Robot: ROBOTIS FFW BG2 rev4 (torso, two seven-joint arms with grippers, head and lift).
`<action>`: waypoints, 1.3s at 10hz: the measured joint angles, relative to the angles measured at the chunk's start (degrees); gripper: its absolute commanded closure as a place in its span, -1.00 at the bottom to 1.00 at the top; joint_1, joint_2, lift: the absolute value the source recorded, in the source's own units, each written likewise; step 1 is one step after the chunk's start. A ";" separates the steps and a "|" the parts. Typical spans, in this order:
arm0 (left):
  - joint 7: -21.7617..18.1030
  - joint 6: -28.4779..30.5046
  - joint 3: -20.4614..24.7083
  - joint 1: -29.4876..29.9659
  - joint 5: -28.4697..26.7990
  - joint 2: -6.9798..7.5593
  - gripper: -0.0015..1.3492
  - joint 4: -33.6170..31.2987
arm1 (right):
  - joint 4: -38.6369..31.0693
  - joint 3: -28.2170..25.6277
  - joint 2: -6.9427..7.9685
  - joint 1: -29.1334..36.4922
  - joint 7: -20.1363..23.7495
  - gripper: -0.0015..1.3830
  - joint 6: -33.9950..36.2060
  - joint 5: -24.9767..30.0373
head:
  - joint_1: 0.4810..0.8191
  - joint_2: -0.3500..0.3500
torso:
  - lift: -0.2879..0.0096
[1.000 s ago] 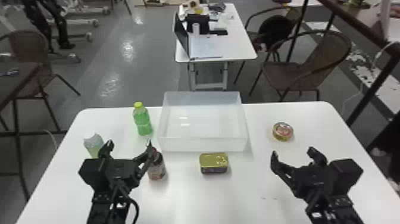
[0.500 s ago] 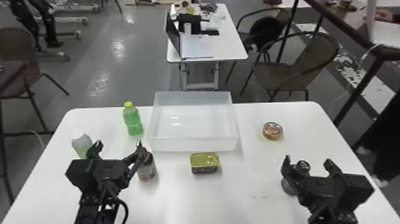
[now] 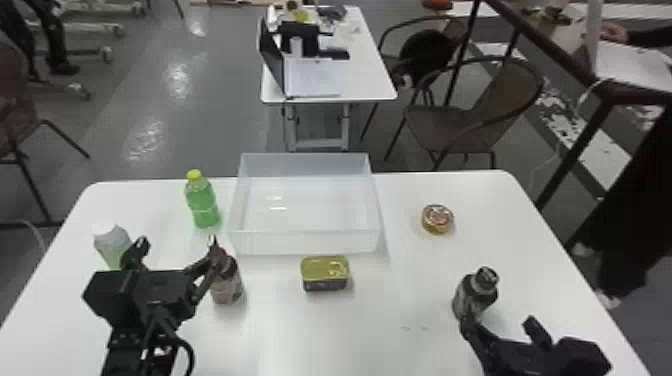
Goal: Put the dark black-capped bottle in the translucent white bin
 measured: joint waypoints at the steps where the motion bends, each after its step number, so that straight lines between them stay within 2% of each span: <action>1: 0.00 -0.10 0.00 0.00 0.00 0.00 -0.75 0.05 | 2.50 0.03 -0.67 -0.89 0.71 -0.75 -0.53 -0.85 | 0.27 -0.15 | 0.82; 5: -0.34 -0.49 0.11 0.09 0.24 -0.04 -0.72 0.19 | 12.32 -0.04 -1.47 -5.62 2.18 -0.75 -3.43 0.04 | 0.27 -0.17 | 0.82; 7: -0.59 -1.57 0.21 0.15 0.04 -0.25 -0.71 0.31 | 19.84 -0.03 -2.39 -10.60 5.66 -0.75 -4.78 -0.35 | 0.27 -0.16 | 0.82; 8: -0.71 -1.71 0.20 0.08 0.02 -0.29 -0.71 0.34 | 22.30 -0.03 -2.80 -12.59 5.93 -0.75 -5.11 0.05 | 0.27 -0.18 | 0.82; 13: -0.78 -2.24 0.49 0.74 0.17 -0.64 -0.71 0.34 | 28.97 -0.03 -3.11 -18.61 7.20 -0.75 -5.20 1.51 | 0.27 -0.17 | 0.82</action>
